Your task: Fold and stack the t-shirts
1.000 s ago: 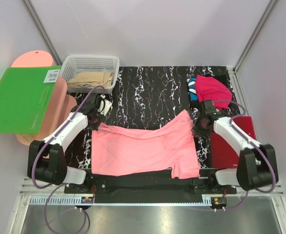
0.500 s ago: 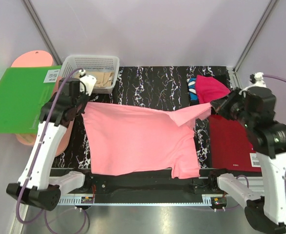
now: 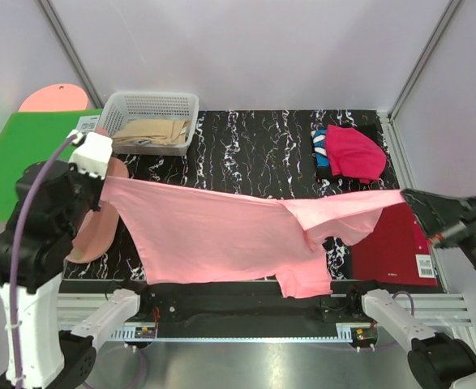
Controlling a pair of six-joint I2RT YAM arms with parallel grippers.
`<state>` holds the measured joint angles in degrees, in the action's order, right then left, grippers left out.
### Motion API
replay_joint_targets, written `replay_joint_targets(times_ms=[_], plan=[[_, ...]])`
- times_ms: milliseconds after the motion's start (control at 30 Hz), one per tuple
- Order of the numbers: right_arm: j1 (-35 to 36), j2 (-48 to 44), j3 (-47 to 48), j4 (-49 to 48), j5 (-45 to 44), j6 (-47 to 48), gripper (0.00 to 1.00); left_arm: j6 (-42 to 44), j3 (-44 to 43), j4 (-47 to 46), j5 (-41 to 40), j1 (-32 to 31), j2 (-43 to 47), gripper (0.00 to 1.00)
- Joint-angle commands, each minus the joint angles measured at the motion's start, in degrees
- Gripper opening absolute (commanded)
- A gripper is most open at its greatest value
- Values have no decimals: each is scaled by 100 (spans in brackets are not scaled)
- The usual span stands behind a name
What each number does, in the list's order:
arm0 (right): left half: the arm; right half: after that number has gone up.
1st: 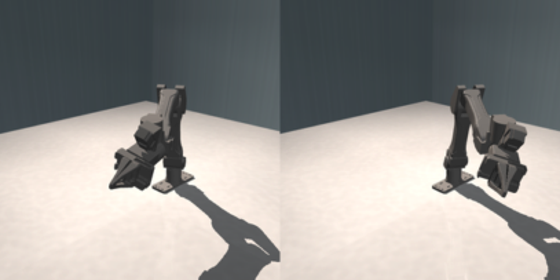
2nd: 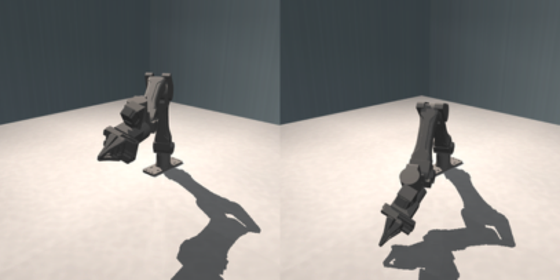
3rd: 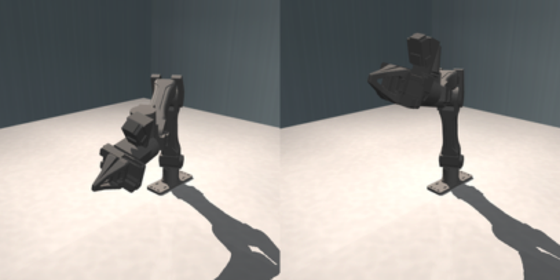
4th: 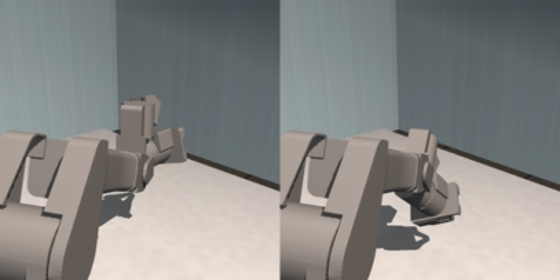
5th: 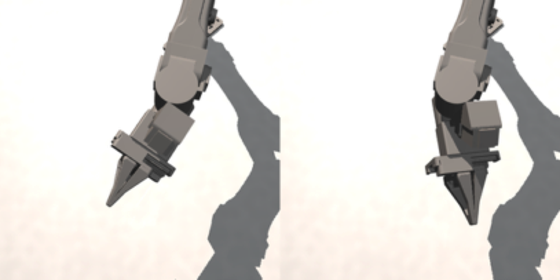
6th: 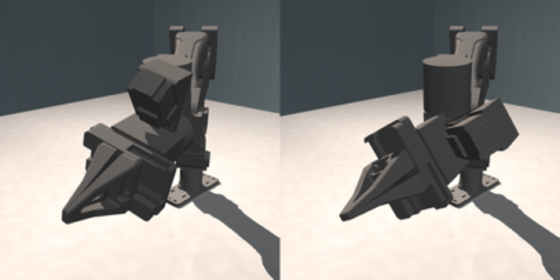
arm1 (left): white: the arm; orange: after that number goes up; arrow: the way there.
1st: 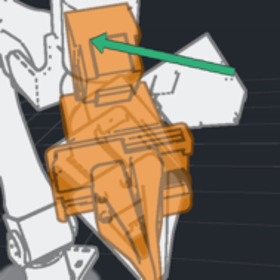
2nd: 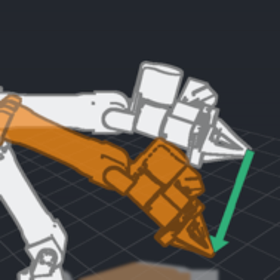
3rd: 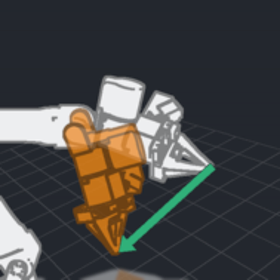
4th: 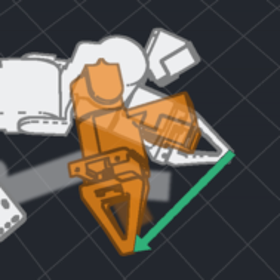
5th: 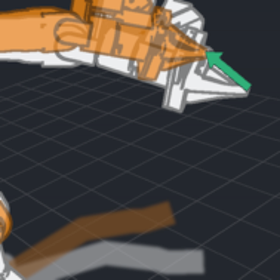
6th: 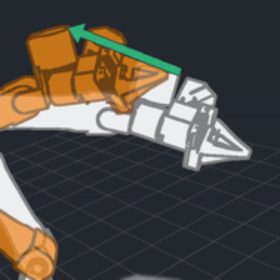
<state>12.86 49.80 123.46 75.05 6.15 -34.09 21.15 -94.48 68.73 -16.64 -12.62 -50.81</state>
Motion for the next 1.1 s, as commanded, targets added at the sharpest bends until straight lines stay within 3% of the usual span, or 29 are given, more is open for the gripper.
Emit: replay_joint_targets(times_ms=[0, 67, 167, 300, 367, 500, 700, 900, 1067], plan=[[6, 459, 1476, 809, 394, 130, 0, 82, -816, 483, -181, 32, 97, 0], [6, 653, 2370, 1046, 509, 139, 0, 91, -1335, 632, -181, 32, 62, 0], [6, 856, 2980, 1100, 764, 122, 0, 161, -2134, 817, -164, 32, -52, 0], [6, 594, 2343, 1012, 530, 174, 0, 241, -2559, 1011, -146, 32, -158, 0], [6, 295, 1328, 768, 204, 218, 0, 232, -1902, 828, -76, 32, 8, 0], [15, 161, -197, 354, -832, 454, 0, 276, 274, -34, -23, 32, 308, 0], [15, 802, -2070, -841, -1818, 868, 0, 478, 2035, -1343, -13, 32, -262, 0], [-160, 2172, -2810, -2037, -1610, 877, 0, 1145, 2618, -2828, -672, 41, -1808, 0], [-548, 3447, -2608, -2609, -1134, 851, 0, 1611, 2277, -3813, -1085, 93, -3390, 0]])
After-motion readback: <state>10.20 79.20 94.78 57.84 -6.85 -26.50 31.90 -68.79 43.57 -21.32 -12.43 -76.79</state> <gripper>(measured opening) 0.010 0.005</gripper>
